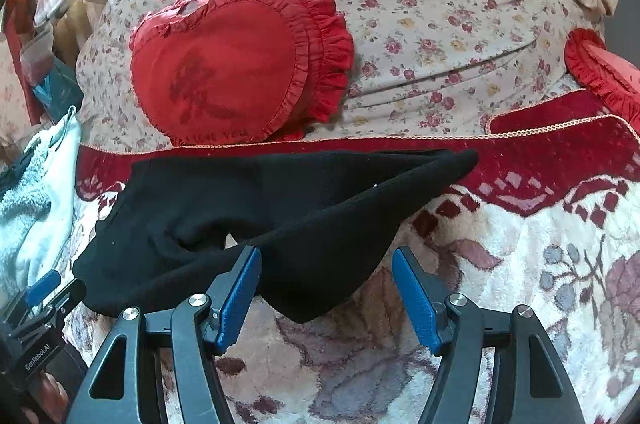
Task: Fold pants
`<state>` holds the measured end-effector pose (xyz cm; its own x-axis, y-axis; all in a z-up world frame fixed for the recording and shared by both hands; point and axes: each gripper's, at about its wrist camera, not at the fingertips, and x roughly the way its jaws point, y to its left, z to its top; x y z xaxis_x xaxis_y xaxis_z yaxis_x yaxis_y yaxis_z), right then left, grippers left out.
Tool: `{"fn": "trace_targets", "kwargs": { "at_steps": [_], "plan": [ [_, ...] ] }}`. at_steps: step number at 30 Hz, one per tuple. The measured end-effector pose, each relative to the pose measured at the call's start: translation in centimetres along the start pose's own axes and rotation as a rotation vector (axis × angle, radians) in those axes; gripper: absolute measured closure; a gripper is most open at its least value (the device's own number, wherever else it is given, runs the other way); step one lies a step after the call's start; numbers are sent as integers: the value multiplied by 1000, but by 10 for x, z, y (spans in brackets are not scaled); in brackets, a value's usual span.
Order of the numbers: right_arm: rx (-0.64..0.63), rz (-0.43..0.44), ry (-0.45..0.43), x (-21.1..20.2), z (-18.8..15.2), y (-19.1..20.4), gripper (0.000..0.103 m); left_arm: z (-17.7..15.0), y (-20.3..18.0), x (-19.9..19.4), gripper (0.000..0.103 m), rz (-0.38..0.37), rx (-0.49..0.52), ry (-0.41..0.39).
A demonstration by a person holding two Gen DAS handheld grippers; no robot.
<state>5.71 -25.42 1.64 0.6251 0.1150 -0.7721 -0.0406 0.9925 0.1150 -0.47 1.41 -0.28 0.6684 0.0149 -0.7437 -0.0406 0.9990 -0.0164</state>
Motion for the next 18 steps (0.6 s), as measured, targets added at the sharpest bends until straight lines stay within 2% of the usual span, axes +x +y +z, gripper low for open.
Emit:
{"fn": "trace_targets", "kwargs": {
  "at_steps": [18],
  "plan": [
    [-11, -2, 6, 1, 2, 2, 36, 3, -3, 0, 35, -13, -6, 4]
  ]
}}
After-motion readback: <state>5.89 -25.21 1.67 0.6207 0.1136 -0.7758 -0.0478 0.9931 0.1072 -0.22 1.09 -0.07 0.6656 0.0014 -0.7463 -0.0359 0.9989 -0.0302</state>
